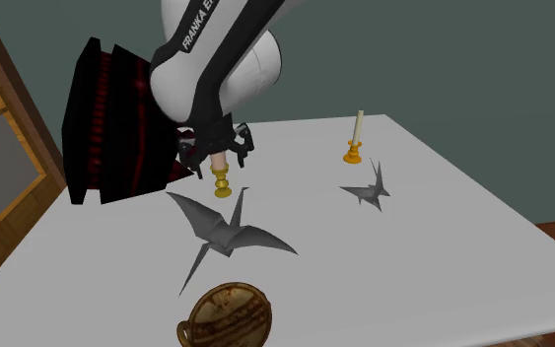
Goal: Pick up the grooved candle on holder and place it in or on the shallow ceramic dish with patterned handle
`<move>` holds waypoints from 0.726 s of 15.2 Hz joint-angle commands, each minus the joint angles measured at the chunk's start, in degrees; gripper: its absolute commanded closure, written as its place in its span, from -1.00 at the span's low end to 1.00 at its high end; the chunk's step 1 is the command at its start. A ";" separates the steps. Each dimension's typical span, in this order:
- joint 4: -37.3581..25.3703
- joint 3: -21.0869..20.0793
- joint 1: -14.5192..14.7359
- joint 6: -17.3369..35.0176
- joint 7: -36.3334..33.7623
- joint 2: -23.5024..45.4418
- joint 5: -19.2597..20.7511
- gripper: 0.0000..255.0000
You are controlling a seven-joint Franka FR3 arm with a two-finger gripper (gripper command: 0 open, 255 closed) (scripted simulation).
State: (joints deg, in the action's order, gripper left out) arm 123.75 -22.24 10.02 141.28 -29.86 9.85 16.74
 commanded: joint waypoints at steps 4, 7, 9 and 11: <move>0.07 0.11 0.02 0.40 -0.17 0.34 0.30 -1.00; 0.07 0.10 0.02 0.39 -0.17 0.33 0.29 -1.00; 0.07 0.10 0.02 0.39 -0.17 0.33 0.29 1.00; 0.10 0.10 0.02 0.39 -0.17 0.30 0.28 1.00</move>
State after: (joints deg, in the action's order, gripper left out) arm 123.83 -22.19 10.06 141.70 -30.03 10.10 17.00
